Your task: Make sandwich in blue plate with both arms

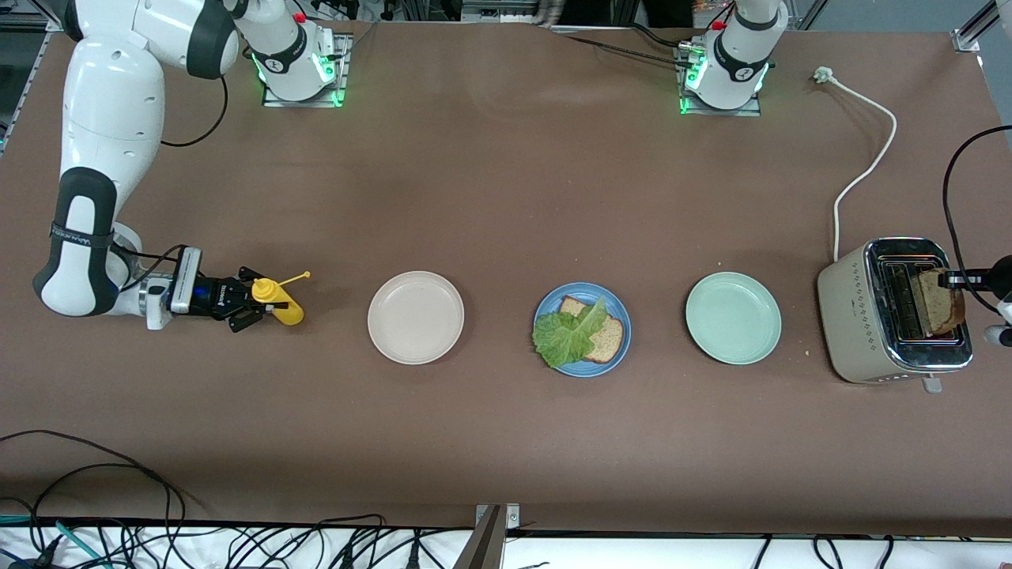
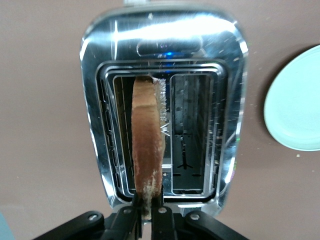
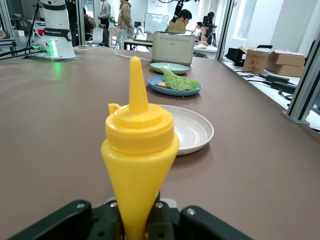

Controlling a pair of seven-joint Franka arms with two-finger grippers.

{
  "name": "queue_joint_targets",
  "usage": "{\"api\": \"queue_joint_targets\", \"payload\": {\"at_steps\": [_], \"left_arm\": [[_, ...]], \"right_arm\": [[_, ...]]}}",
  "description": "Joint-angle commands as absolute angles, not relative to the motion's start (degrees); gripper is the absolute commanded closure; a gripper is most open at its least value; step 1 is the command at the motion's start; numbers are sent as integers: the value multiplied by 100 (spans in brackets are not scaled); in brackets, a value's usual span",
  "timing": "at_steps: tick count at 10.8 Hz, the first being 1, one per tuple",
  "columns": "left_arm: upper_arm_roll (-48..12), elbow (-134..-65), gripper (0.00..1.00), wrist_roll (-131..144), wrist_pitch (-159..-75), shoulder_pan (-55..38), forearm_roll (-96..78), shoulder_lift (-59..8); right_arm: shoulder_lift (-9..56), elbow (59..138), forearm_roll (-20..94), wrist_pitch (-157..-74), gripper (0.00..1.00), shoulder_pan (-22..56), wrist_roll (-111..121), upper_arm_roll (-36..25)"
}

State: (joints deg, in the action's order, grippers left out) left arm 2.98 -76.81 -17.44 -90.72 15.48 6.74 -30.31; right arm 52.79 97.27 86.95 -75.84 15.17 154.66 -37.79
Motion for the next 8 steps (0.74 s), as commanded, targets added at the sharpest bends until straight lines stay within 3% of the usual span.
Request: {"api": "queue_joint_targets", "payload": {"at_steps": [1, 4, 5, 8], "left_arm": [[115, -7533, 100, -1960, -8737, 1529, 554, -2498], [-17, -7489, 100, -1969, -8517, 1460, 598, -2172], [-26, -7471, 100, -1969, -8421, 1450, 606, -2093], [-26, -7321, 100, -1986, -8140, 1240, 536, -1978]], "right_arm": [[5414, 9598, 8842, -7365, 83, 1477, 15504, -3850], [5423, 9606, 8851, -7357, 56, 1476, 15486, -3850], [5423, 9606, 8851, -7339, 51, 1477, 15469, -3850], [5423, 9606, 8851, -7313, 6, 1477, 15408, -3911]]}}
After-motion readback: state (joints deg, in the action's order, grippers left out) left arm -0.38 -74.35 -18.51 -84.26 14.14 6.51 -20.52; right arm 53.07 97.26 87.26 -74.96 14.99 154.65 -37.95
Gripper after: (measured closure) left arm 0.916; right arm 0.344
